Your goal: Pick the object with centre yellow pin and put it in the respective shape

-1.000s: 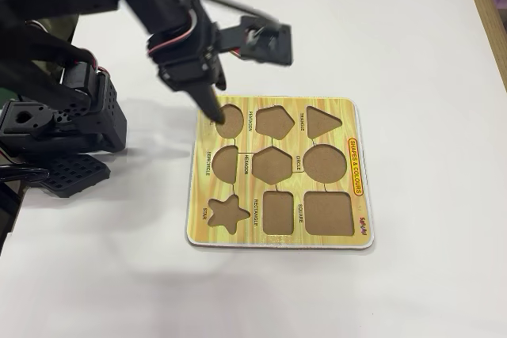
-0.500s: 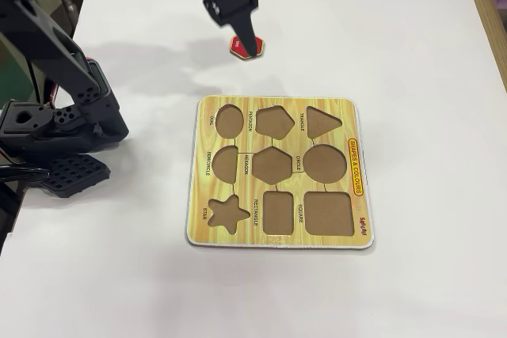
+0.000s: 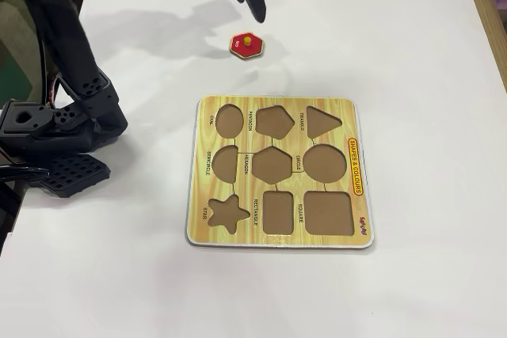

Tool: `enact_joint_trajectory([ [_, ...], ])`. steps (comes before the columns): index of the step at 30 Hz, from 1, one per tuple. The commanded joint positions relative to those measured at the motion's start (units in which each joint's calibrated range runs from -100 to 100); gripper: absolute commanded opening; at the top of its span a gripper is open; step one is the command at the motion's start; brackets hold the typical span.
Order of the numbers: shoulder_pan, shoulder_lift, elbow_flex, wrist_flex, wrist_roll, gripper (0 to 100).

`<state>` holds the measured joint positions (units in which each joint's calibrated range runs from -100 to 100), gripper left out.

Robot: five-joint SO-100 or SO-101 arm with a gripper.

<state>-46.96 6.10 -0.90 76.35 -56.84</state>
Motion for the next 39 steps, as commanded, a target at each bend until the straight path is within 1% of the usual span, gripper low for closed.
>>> enact_joint_trajectory([
  [1, -0.31, 1.93, -4.68, -1.07, -0.01, 20],
  [12, -0.40, 8.96, -5.49, -1.16, -0.38, 20],
  [21, -3.92, 12.98, -5.67, -1.24, -0.43, 20],
  [30, -5.19, 19.00, -14.30, -1.16, -0.38, 20],
  [39, -4.60, 19.59, -14.21, -1.16, -0.43, 20],
])
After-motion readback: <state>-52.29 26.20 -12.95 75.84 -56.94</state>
